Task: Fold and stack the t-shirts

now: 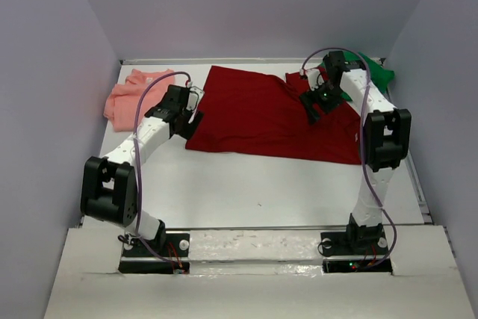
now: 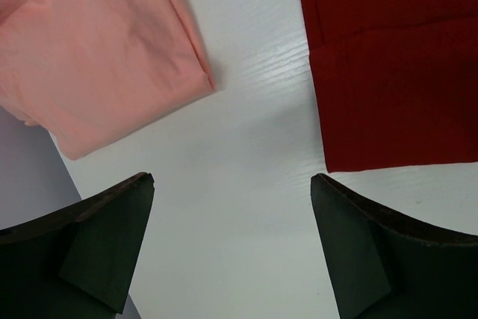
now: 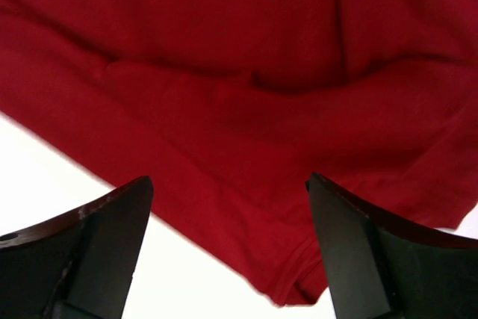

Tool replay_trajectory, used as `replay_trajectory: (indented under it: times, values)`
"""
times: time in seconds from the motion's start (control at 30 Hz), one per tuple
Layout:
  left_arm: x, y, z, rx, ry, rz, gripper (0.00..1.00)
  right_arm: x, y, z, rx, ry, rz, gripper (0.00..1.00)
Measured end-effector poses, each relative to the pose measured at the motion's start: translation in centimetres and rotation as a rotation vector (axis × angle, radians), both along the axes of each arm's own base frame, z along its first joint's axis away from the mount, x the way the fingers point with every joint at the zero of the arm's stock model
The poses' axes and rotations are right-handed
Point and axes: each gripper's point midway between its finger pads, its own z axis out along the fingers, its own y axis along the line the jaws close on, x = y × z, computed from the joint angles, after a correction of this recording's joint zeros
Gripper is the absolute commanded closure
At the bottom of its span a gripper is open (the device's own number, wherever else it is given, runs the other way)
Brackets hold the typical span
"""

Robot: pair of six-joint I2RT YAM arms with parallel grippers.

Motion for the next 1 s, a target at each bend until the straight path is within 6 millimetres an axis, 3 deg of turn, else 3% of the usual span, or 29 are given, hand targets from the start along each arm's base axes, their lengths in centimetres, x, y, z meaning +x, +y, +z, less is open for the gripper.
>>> replay_trajectory:
  times: [0.13, 0.2, 0.3, 0.5, 0.77, 1.0]
  values:
    - [0.1, -0.5, -1.1, 0.012, 0.031, -0.012, 0.02, 2.6, 0.7, -1.9, -0.061, -0.030, 0.010, 0.24]
    - [0.0, -0.7, -1.3, 0.016, 0.041, -0.016, 0.02, 3.8, 2.0, -2.9, -0.085, -0.043, 0.037, 0.34]
    - [0.0, -0.8, -1.4, 0.019, 0.041, -0.019, 0.02, 4.3, 4.0, -3.9, -0.096, -0.043, 0.079, 0.46]
    - [0.0, -0.7, -1.4, 0.024, 0.041, -0.016, 0.01, 5.4, 6.9, -3.8, -0.095, -0.073, 0.124, 0.53]
    - [0.0, -0.6, -1.3, 0.028, 0.038, -0.013, 0.02, 6.3, 6.2, -3.6, -0.147, -0.102, 0.100, 0.55]
    - [0.7, -1.2, -1.0, 0.009, 0.012, -0.036, 0.01, 9.2, 4.7, -2.9, -0.237, -0.220, 0.027, 0.39]
